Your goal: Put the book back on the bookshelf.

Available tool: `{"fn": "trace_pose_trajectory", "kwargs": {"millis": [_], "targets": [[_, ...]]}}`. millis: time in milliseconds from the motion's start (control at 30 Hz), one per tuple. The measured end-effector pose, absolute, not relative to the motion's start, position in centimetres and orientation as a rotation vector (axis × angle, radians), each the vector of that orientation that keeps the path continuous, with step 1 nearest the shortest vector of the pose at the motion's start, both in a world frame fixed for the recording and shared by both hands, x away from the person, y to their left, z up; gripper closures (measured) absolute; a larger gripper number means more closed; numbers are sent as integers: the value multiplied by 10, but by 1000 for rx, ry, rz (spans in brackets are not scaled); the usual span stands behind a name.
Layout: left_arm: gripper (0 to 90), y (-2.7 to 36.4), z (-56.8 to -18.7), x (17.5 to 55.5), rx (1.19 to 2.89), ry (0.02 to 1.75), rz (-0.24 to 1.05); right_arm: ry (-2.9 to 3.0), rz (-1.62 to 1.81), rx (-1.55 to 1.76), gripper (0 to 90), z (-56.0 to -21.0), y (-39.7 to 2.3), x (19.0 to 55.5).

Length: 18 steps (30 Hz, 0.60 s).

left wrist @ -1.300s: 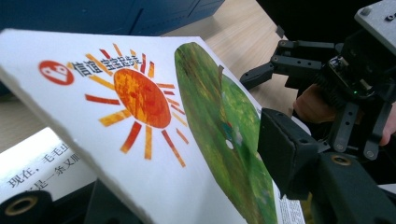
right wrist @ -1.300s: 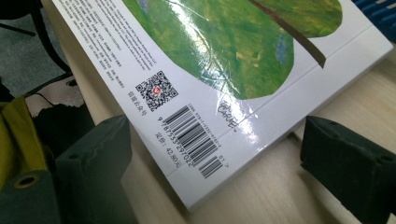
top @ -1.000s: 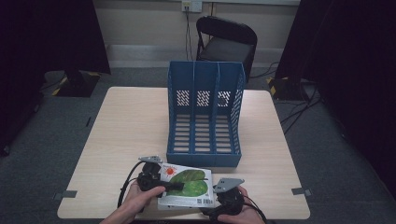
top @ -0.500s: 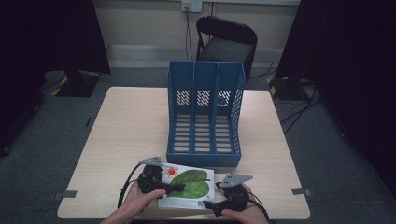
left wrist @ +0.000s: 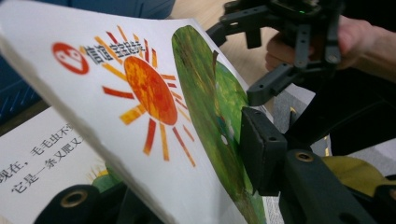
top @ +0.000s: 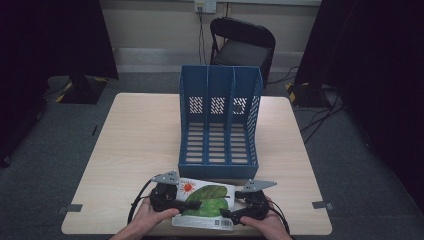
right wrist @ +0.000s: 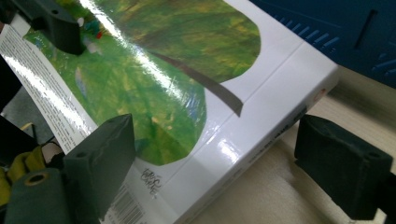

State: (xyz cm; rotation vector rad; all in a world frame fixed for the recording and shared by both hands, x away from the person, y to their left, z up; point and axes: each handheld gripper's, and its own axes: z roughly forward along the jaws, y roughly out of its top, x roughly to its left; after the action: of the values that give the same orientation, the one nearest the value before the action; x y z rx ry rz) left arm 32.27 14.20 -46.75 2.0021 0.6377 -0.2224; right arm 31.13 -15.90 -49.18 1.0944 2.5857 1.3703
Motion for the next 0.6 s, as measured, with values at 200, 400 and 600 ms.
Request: {"fn": "trace_pose_trajectory", "kwargs": {"millis": [200,400,600], "targets": [[672,141,-467,323,2006,616,-221,2598,1408,1100,145,-492,-161,314],[672,141,-469,324,2001,628,-238,2564,1411,1102,166,-485,-162,311],[653,141,-471,325,2007,648,-239,2520,1460,1079,225,-476,-168,310]]}}
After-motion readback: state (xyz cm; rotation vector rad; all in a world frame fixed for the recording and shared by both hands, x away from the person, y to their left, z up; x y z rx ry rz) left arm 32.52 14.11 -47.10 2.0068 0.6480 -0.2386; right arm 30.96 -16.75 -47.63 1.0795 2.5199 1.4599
